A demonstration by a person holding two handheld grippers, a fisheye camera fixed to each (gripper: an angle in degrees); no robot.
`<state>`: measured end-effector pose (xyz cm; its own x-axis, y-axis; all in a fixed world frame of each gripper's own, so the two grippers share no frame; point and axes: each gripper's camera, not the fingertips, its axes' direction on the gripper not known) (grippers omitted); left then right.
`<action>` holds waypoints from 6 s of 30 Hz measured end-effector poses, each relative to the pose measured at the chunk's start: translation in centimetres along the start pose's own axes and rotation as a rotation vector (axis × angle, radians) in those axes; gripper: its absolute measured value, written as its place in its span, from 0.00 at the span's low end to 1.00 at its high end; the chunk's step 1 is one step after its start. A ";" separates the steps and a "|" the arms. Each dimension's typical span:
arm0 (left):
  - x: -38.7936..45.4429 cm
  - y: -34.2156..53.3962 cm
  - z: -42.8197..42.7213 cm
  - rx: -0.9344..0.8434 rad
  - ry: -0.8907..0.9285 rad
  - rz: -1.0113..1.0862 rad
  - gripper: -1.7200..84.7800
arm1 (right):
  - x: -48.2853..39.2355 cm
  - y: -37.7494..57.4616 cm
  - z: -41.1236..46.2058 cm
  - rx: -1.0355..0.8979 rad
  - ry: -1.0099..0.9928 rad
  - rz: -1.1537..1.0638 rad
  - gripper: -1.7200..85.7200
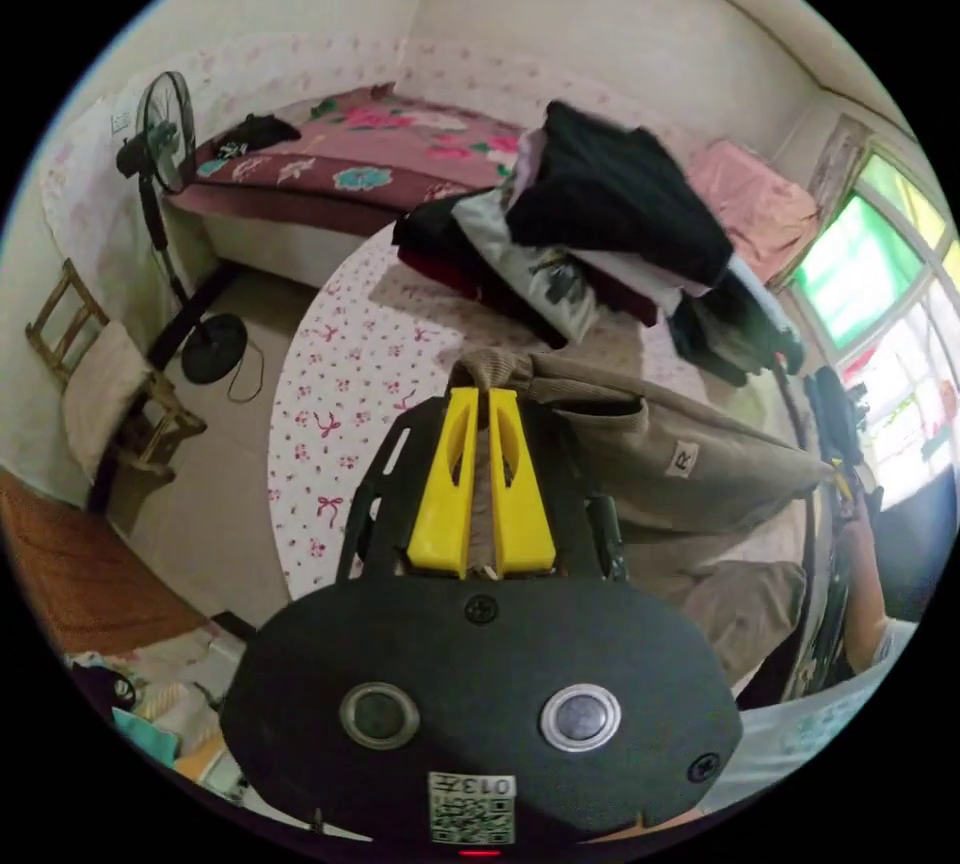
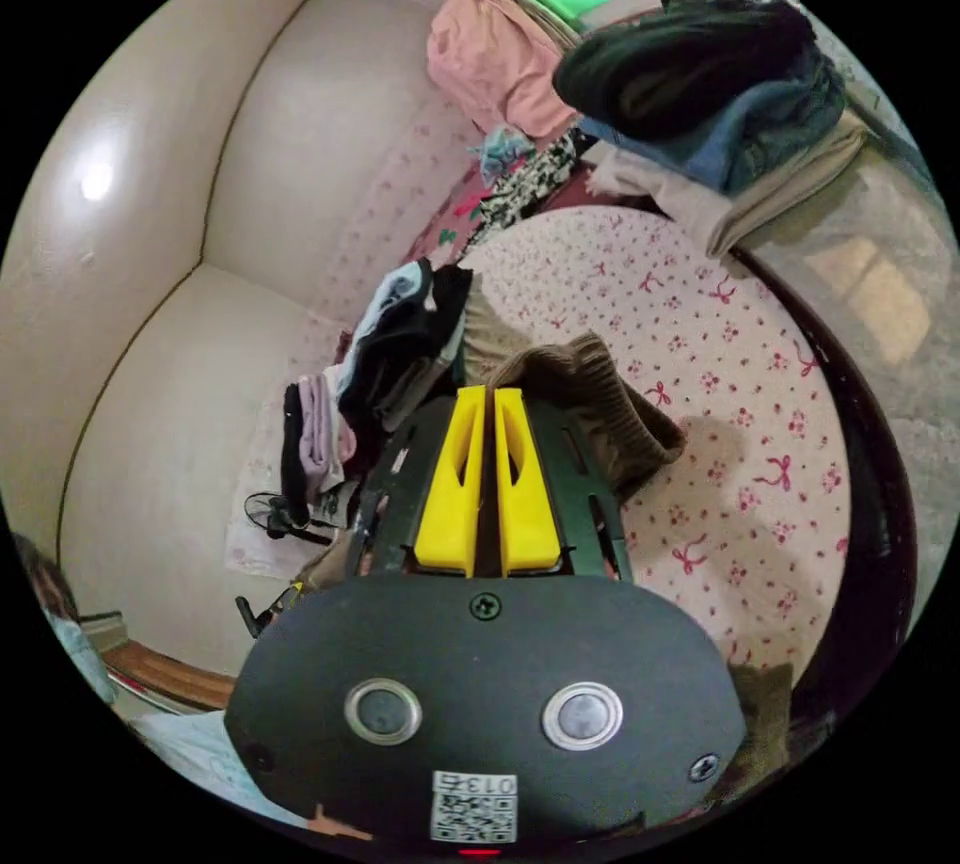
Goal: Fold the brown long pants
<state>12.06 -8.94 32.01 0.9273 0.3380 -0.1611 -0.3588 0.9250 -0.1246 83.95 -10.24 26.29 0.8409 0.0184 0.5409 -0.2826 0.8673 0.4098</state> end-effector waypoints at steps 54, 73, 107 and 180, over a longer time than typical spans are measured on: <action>37.8 -5.1 14.7 -0.381 0.246 0.879 0.09 | -12.3 -12.0 17.8 -0.456 0.628 -0.619 0.15; 35.0 -2.7 13.4 -0.163 0.087 0.736 0.06 | -16.7 -10.7 16.1 -0.228 0.583 -0.478 0.15; 25.0 0.5 10.8 -0.180 0.088 0.706 0.03 | -33.5 18.0 24.2 -0.423 0.465 -1.095 0.02; 16.4 25.7 5.1 -0.293 -0.253 0.453 0.10 | -13.4 30.9 1.8 -0.506 0.864 -0.634 0.05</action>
<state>18.61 21.29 31.17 0.6589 0.7517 -0.0271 -0.7055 0.6051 -0.3689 63.10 15.41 33.00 0.8532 -0.3238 -0.4088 0.3482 0.9373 -0.0155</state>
